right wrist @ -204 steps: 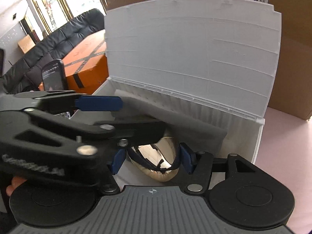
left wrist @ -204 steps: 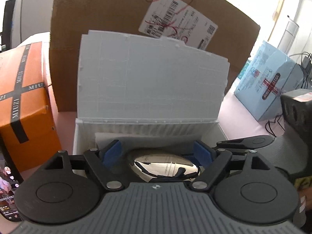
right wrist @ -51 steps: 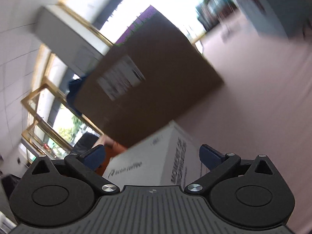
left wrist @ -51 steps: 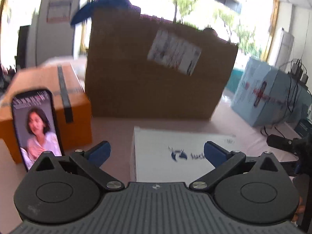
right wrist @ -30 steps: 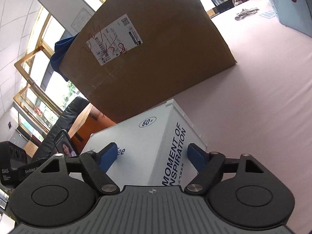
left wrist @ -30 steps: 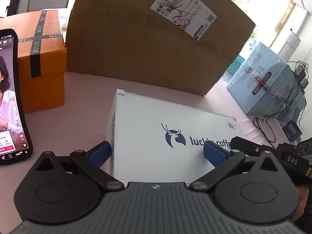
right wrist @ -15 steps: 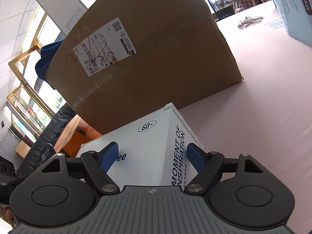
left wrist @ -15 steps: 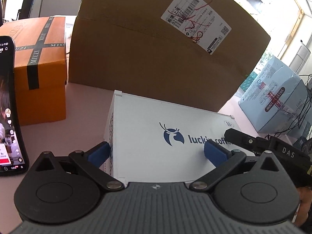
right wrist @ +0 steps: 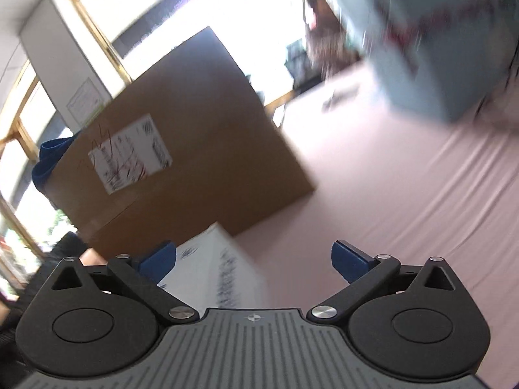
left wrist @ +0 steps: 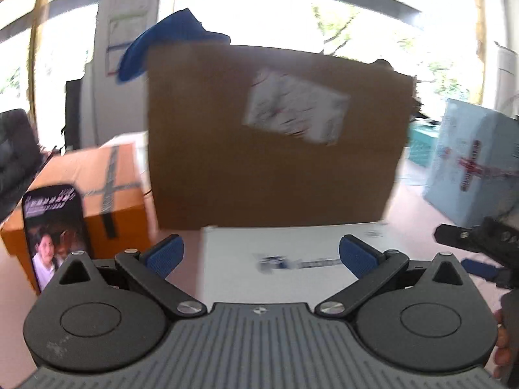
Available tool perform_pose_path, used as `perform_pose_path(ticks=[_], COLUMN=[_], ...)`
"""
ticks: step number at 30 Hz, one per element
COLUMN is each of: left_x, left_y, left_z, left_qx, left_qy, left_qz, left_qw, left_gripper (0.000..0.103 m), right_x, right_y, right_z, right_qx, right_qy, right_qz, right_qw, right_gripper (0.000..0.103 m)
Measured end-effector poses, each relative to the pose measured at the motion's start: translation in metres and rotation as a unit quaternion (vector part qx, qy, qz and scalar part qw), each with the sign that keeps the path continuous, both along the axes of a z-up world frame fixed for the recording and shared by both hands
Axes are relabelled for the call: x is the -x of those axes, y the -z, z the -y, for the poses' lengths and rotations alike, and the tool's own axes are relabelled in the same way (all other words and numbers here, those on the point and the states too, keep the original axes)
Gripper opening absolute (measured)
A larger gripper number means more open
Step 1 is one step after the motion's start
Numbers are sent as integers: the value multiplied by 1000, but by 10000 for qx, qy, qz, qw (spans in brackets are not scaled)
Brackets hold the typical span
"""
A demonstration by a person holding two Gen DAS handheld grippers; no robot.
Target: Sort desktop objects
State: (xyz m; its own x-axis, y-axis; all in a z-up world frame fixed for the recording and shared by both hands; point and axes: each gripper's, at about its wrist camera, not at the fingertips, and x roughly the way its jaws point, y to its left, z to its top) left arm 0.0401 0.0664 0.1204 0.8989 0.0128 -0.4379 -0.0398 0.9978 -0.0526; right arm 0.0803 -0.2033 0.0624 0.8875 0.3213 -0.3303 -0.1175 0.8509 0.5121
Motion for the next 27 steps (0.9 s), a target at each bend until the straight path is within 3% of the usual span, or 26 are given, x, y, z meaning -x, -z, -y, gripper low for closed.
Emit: perform_pose_path(ticks=[7,12,15,20,27], left_x=[15,4,-6,-19,-52], left_y=[-15,-3,8,34,86], left_z=[78,123,143,177,208], left_qx=[2,131,191,-94,40], left_qy=[661,1115,1354,1698,1814], left_qz=[252,127,3,-152,-877], left_qw=[9975,9936,9906,9853,9795], left_gripper=[103,103,103,103,103], right_x=[48,66,70,61,30], right_y=[-19,-21,-14,11,53], right_z=[35,62,77,98,113], right_qx=[811,1379,1619,1993,2687], right_qy=[385,868,1150,1552,1884], right_qz=[730,885,776,464,-342], right_qw=[9933,9827,9770,9665,9440], right_gripper=[103,103,103,103,103])
